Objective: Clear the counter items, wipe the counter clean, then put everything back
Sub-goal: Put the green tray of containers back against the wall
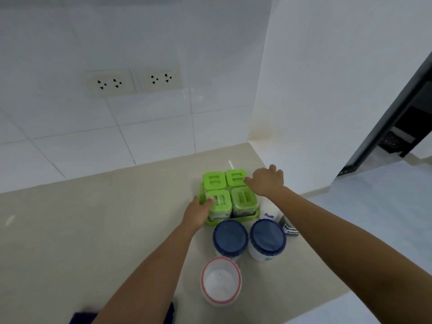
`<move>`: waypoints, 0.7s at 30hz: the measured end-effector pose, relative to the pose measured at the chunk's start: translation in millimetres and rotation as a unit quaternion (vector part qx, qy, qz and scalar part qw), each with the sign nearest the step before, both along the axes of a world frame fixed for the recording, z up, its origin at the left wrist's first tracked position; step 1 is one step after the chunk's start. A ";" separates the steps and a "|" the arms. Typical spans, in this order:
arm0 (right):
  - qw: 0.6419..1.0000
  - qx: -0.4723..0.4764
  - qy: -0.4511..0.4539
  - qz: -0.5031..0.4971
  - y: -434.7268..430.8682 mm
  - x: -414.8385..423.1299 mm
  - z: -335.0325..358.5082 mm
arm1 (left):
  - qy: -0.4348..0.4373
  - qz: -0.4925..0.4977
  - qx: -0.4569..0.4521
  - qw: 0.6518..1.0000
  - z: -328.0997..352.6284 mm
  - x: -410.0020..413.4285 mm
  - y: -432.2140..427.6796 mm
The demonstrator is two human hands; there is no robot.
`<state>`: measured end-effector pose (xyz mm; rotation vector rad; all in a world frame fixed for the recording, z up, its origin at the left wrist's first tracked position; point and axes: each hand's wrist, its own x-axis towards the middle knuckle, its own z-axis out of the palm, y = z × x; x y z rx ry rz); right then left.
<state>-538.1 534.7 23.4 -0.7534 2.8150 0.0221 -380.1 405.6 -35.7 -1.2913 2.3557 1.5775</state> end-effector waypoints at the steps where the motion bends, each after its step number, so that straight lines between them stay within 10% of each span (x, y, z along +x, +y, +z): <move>1: 1.000 -0.003 -0.025 -0.004 -3.1 -3.5 -2.6 | -0.001 0.003 0.007 1.000 -1.9 0.2 -1.2; 21: 0.938 0.047 -0.344 -0.015 -31.2 -30.3 18.4 | 0.066 0.040 0.121 0.990 -13.0 11.4 -10.1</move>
